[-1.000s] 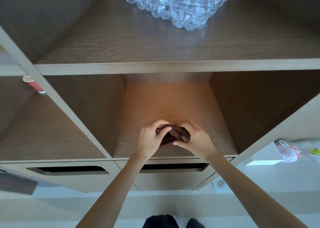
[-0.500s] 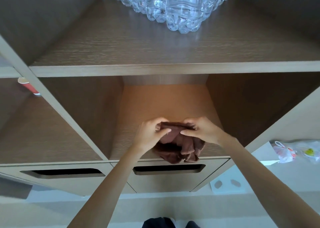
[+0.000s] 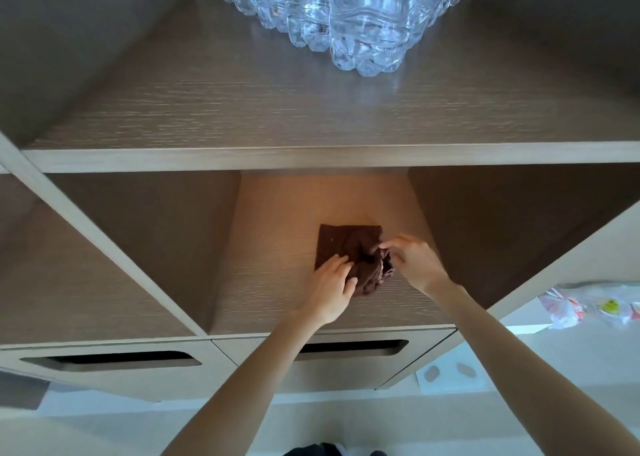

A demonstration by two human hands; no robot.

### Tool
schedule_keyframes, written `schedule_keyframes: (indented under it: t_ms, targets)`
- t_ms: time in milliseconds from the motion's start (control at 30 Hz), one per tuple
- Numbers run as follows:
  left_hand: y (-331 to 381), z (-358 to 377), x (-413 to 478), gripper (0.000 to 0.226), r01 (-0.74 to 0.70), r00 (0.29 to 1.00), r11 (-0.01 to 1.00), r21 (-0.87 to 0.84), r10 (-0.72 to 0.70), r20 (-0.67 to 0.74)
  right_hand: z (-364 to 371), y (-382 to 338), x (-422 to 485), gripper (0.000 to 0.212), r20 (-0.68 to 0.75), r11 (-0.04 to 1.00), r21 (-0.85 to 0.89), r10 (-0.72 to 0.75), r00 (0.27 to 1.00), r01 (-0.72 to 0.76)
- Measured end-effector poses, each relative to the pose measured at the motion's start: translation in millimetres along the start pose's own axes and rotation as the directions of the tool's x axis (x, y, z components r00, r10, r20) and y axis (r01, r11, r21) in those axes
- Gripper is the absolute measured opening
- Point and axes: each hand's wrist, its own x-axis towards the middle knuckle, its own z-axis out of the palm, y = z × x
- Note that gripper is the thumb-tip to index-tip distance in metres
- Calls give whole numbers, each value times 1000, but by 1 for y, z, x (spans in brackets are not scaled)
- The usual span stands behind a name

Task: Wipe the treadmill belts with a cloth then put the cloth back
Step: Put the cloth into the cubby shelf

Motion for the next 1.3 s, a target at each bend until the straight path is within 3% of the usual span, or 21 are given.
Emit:
schedule_keyframes:
  t_ms: [100,200,300,400,500,600,700,767,867,1067,1233,1300]
  targets:
    - [4,10,-4,58,-16,996,999,46,20,-92,2,9,-6,35,-48,999,0,-44,998,44]
    - [12,16,-6,62,-109,979,989,97,124,-163,1,7,-1,39,-89,978,-81,-201,976,194]
    - [16,12,-12,46,-110,971,991,78,124,-203,2,2,13,47,89,891,-307,-323,942,334]
    - [2,-2,-21,32,-202,946,974,103,221,-238,-1,3,25,47,254,803,-452,-300,919,387]
    - [-38,-22,-31,31,-268,950,958,105,281,-137,-6,13,24,32,229,842,-433,-242,943,321]
    - [-73,-48,-42,42,-193,972,973,123,207,-110,-3,21,12,25,225,879,-385,-205,953,280]
    - [-68,-55,-53,36,-137,972,983,123,157,-176,6,23,-5,19,72,952,-144,-262,962,270]
    - [-52,-44,-59,27,-107,963,991,85,125,-239,12,15,-13,23,44,957,-59,-282,958,285]
    - [-33,-18,-61,37,-82,969,990,113,106,-225,26,2,-14,38,128,928,-157,-319,939,337]
    - [-35,-16,-66,14,-115,916,987,111,149,-372,26,-11,-12,13,42,908,-219,-357,933,357]
    - [-68,-36,-87,30,-141,904,984,110,173,-390,3,4,-20,28,22,750,-330,-601,799,573]
    - [-74,-35,-97,37,-137,917,985,102,165,-362,1,10,-24,25,75,732,-373,-589,805,570]
